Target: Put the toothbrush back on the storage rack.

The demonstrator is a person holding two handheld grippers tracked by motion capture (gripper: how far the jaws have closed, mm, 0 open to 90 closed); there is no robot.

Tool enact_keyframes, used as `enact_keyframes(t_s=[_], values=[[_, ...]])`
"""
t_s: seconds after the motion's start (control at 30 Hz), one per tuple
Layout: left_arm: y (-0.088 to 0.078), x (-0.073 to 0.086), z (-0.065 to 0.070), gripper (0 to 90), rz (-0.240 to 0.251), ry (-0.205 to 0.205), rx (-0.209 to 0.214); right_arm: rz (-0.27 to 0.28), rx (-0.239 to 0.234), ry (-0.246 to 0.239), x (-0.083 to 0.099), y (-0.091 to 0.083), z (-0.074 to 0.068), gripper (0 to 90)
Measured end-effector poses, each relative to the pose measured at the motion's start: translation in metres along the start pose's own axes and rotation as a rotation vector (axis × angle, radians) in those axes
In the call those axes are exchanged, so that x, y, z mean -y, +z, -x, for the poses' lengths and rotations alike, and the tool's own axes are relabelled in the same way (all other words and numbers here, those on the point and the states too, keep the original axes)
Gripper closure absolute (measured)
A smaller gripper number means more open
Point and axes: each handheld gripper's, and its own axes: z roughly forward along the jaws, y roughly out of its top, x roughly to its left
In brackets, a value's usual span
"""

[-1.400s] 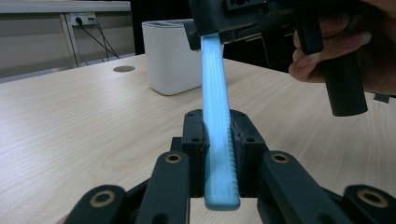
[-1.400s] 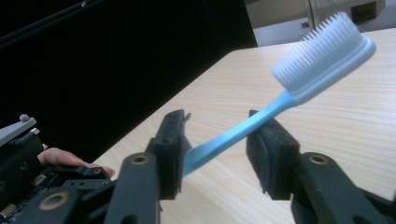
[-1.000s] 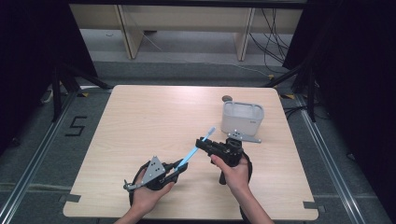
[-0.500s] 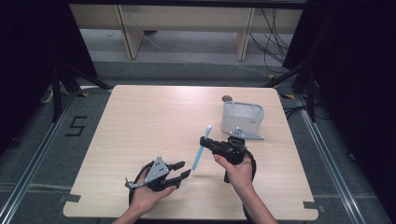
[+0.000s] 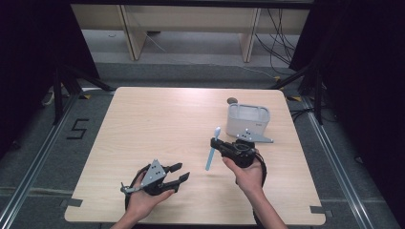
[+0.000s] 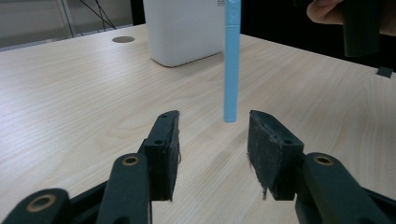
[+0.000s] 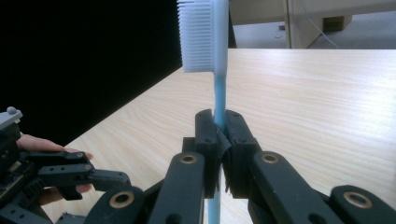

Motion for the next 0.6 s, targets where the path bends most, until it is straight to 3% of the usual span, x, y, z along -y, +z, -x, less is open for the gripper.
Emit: enact_keyframes(t_s=[0.13, 0.23, 0.47, 0.5, 0.6], values=[[-0.008, 0.003, -0.007, 49.5, -0.002, -0.006, -0.043, 0.001, 0.004, 0.011, -0.001, -0.003, 0.000, 86.3], [-0.012, 0.004, -0.013, 47.5, 0.006, -0.017, -0.069, 0.000, 0.022, -0.023, -0.002, -0.005, 0.001, 86.3], [-0.023, 0.012, -0.028, 44.0, 0.016, -0.063, -0.153, -0.004, 0.036, -0.020, -0.004, -0.008, 0.001, 86.3], [-0.024, 0.013, -0.030, 43.4, 0.022, -0.065, -0.157, 0.001, 0.050, -0.044, -0.004, -0.009, 0.003, 86.3], [-0.026, 0.017, -0.035, 42.1, 0.038, -0.070, -0.184, 0.004, 0.044, -0.021, -0.005, -0.010, 0.003, 86.3]])
